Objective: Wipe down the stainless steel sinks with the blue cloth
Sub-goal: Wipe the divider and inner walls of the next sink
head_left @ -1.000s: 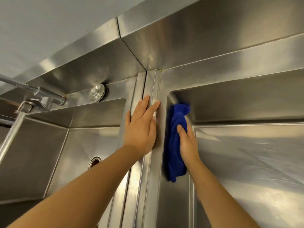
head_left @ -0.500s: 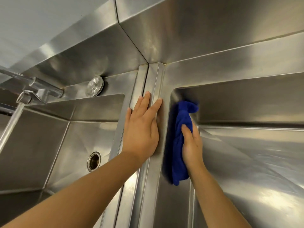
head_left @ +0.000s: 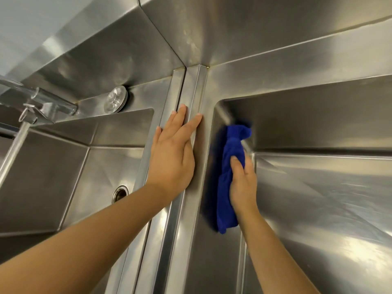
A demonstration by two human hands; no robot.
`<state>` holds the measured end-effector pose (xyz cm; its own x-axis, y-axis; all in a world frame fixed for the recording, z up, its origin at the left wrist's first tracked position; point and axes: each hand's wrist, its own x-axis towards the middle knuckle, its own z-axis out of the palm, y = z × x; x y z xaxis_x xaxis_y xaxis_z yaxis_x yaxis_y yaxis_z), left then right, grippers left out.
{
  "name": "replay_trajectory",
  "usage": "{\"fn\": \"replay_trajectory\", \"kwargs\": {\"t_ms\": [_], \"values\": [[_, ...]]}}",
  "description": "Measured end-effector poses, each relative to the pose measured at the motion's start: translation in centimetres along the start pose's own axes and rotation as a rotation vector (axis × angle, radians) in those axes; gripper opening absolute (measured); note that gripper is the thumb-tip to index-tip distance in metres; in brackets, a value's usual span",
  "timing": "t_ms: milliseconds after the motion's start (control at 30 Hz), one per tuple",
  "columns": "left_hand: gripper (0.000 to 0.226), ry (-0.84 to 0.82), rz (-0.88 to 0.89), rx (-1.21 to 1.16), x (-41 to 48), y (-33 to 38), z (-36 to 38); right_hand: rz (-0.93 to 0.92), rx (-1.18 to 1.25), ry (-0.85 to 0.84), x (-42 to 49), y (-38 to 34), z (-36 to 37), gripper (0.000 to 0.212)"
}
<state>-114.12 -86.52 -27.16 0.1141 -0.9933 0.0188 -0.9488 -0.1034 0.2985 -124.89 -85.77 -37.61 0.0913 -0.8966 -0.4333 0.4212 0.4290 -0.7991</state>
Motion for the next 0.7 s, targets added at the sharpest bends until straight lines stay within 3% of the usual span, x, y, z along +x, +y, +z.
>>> {"fn": "replay_trajectory", "kwargs": {"t_ms": [100,200,300,400,500,567,633,700], "values": [[0.052,0.005,-0.002,0.008,-0.1,0.1,0.1,0.096,0.027,0.052,0.4,0.2,0.1,0.025],[0.053,0.012,0.0,-0.005,-0.2,-0.1,0.2,-0.093,0.031,-0.082,-2.0,-2.1,1.0,0.037],[0.052,0.022,0.014,-0.011,0.0,-0.1,0.1,-0.246,0.022,-0.194,-2.7,-2.8,1.5,0.036],[0.052,0.028,0.01,-0.032,-0.1,-0.1,0.1,-0.142,-0.004,-0.097,-1.2,-0.8,0.6,0.04],[0.051,0.037,0.013,-0.043,-0.1,-0.2,0.1,0.11,0.012,0.041,1.1,1.5,-0.9,0.022],[0.051,0.041,0.016,-0.037,0.0,-0.2,0.2,0.197,0.014,0.107,2.3,2.2,-1.6,0.022],[0.052,0.042,0.022,-0.029,-0.1,-0.3,0.2,0.182,0.021,0.092,2.1,2.0,-1.2,0.025],[0.052,0.043,0.018,-0.031,-0.1,-0.2,0.2,0.043,0.035,0.021,0.6,0.4,-0.2,0.033]]}}
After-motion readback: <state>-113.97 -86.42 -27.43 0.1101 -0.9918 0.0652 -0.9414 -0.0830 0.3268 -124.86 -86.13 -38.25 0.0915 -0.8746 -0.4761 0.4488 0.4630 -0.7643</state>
